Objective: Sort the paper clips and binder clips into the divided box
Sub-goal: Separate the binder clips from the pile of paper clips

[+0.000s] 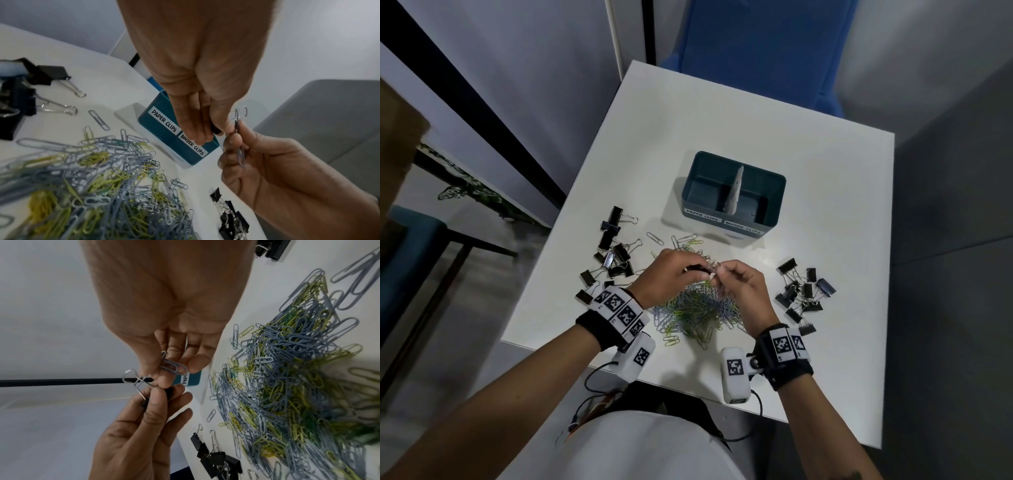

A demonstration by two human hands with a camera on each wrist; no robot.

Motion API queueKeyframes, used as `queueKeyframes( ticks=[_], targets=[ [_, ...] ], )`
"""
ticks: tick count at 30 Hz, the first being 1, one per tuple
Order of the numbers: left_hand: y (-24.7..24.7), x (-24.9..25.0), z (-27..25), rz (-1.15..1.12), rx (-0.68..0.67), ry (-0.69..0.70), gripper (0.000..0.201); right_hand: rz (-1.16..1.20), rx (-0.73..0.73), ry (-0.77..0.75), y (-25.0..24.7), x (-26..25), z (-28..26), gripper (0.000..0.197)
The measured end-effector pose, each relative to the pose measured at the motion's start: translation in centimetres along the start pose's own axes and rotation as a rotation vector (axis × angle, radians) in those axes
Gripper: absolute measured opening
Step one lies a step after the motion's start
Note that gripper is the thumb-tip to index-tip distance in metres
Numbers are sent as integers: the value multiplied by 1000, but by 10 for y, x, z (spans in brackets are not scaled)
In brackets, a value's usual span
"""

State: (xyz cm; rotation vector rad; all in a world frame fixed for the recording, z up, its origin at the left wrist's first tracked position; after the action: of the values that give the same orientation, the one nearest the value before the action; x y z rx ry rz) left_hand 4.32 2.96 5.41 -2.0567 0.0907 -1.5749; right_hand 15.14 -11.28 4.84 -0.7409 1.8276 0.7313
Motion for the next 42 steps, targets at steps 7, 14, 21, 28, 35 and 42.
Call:
queueKeyframes(
  ticks=[7,14,21,28,35,42],
  targets=[
    [-2,6,-3,-431,-15,-209,14,174,9,84,2,-8,-1,16],
    [-14,6,-4,-385,21,-188,11,187,-23,133,-6,-15,-3,15],
    [-12,9,-10,-90,49,-53,12,159,31,22,-9,-18,-3,15],
    [-7,-5,-12,296,67,-59,9,-30,174,-39,-20,-15,1,12],
    [-7,-57,-21,496,42,-415,10,-789,181,68,-42,55,14,7],
    [-63,-98,-22,501,243,-683,11,-982,66,-21,-44,73,9,5]
  ],
)
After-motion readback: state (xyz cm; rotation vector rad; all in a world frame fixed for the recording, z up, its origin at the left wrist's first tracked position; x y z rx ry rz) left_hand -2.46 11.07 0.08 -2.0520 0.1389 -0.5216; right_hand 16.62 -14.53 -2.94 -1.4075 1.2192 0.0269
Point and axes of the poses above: each hand's wrist, its own z-axis towards the middle knuckle, its own y-axis out of the palm, x = y × z, the point moved 2 cm from there along z, towards the middle knuckle, and after that the axes turned 5 degrees about -y, right-handed, at the moved point
